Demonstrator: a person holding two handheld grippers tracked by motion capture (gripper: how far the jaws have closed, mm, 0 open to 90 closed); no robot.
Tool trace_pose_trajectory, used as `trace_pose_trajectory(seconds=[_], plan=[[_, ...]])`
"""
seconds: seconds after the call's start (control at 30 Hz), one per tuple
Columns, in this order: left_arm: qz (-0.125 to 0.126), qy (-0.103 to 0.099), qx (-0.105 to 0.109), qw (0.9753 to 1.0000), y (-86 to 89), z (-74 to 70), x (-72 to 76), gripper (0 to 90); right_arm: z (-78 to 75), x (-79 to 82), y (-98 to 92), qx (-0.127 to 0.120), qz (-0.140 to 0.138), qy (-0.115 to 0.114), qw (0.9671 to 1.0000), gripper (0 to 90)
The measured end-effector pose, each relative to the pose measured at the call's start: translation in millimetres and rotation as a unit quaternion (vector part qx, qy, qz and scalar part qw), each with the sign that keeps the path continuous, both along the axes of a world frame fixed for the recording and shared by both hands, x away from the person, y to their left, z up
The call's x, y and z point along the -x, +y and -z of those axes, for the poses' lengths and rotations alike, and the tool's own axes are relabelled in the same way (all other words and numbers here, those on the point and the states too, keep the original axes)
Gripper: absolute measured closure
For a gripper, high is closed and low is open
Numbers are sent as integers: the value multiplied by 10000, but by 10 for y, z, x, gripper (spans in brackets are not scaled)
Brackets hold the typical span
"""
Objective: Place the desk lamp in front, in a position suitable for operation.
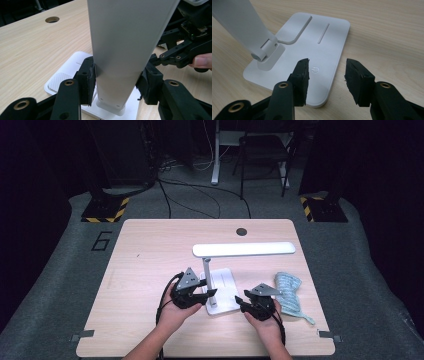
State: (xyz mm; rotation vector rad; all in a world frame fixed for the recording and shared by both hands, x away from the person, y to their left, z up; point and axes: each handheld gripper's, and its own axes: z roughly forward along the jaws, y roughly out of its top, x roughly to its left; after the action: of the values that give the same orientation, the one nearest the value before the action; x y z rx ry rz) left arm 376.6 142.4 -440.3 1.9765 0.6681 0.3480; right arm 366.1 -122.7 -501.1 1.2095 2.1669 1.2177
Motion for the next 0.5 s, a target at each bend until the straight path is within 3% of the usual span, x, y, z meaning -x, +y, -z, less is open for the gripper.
trace_pose_trajectory(seconds=[0.13,0.3,0.33,0.43,0.47,0.5], plan=[[42,-14,1,10000,50,4,33,536,27,7,51,-25,-93,137,9999,526],[-44,22,156,9999,143,25,41,544,59,11,128,-121,-404,157,9990,504],[-56,45,150,9999,166,20,42,551,73,15,150,-160,-423,291,9986,493],[-86,45,120,9999,203,13,48,560,98,3,170,-137,-445,338,9983,490],[-86,26,118,9999,230,16,45,564,96,18,181,-151,-418,475,9979,490],[-100,29,131,9999,239,18,45,570,111,9,192,-142,-522,478,9974,489]])
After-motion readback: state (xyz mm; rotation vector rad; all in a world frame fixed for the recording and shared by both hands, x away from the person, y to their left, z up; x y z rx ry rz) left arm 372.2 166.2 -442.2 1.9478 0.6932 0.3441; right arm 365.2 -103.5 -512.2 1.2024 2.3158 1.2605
